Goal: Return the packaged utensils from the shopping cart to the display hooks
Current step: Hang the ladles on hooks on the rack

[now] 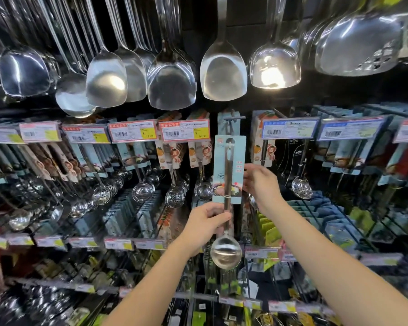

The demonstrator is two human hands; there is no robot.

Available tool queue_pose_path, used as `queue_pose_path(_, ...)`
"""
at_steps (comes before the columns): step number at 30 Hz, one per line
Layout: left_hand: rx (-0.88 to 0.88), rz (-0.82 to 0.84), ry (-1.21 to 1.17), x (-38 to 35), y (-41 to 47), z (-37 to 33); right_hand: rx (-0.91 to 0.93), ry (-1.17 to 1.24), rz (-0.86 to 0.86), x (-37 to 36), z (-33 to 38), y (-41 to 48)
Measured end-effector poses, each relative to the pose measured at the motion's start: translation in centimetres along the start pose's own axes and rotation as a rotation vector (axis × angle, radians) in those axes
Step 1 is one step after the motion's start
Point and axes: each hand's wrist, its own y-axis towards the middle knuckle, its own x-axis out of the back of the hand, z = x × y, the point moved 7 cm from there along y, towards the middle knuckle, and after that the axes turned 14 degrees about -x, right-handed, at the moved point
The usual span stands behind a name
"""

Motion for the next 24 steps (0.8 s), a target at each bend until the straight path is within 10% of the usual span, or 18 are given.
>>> queue_pose_path(7,-0.041,-0.008,-0.007,-1.0,-0.4,-0.4,0.161,-0.11,0.263,-1.6,1.5,-6.7)
queue_pose_path(24,-0.08,-0.146,-0.009,-0.1,1.0,-1.0,0.225,-0.141,0.149,-2.5,2.8,-6.4)
